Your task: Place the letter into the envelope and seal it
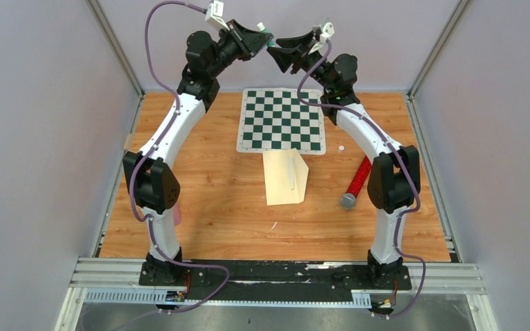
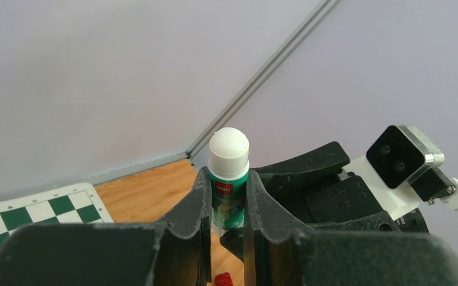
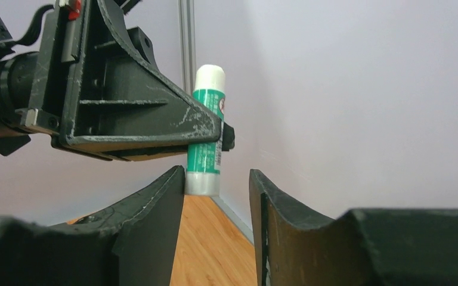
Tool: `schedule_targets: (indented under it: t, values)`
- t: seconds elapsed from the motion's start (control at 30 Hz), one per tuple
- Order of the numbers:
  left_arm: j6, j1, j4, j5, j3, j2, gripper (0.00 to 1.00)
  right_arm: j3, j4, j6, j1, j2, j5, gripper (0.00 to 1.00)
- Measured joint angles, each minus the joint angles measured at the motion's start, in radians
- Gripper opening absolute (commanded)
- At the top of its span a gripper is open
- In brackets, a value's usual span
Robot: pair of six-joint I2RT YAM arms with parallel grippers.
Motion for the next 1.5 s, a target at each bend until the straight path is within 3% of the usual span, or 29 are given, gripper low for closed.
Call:
schedule_targets:
  t: [0.33,0.43,0.57,0.7,0.87,1.0,1.07,1.1,1.17,1.23,1.37,1.5]
  values:
    - [-0.003,0.0,0.003,0.001,0.0,0.0,0.0,0.044,0.001,0.004,0.008,0.01,-0.014,0.25]
    - [-0.002,0.001,0.003,0.002,0.0,0.0,0.0,0.045,0.001,0.004,0.008,0.011,-0.014,0.28]
    - [-0.003,0.0,0.003,0.005,0.0,0.001,0.0,0.045,0.001,0.004,0.008,0.012,-0.017,0.41]
    - [-0.002,0.0,0.003,0.009,0.0,0.002,0.0,0.056,0.0,0.003,0.012,0.025,-0.016,0.41]
    - [-0.001,0.0,0.003,0.008,0.0,0.002,0.0,0.065,-0.006,0.003,0.013,0.042,-0.018,0.27]
    - [-0.002,0.001,0.004,0.008,0.0,0.003,0.0,0.067,-0.011,0.004,0.015,0.045,-0.015,0.08]
    - [-0.001,0.001,0.005,0.006,0.0,0.003,0.18,0.067,-0.012,0.005,0.015,0.045,-0.015,0.0]
    - [-0.001,0.0,0.005,0.006,0.0,0.004,0.36,0.067,-0.011,0.005,0.015,0.045,-0.016,0.0]
    - [0.008,0.0,0.003,0.003,0.0,0.004,0.57,0.067,-0.011,-0.002,0.014,0.045,-0.017,0.0]
    - [0.032,0.003,0.002,0.013,0.0,0.004,0.65,0.067,-0.013,-0.033,0.014,0.045,-0.027,0.0]
    - [0.164,0.028,0.008,0.114,-0.024,0.001,0.68,0.017,-0.091,-0.147,-0.003,0.007,-0.111,0.0]
    - [0.475,0.095,-0.104,0.285,-0.142,-0.052,0.71,-0.038,-0.311,-0.27,-0.063,-0.064,-0.272,0.0]
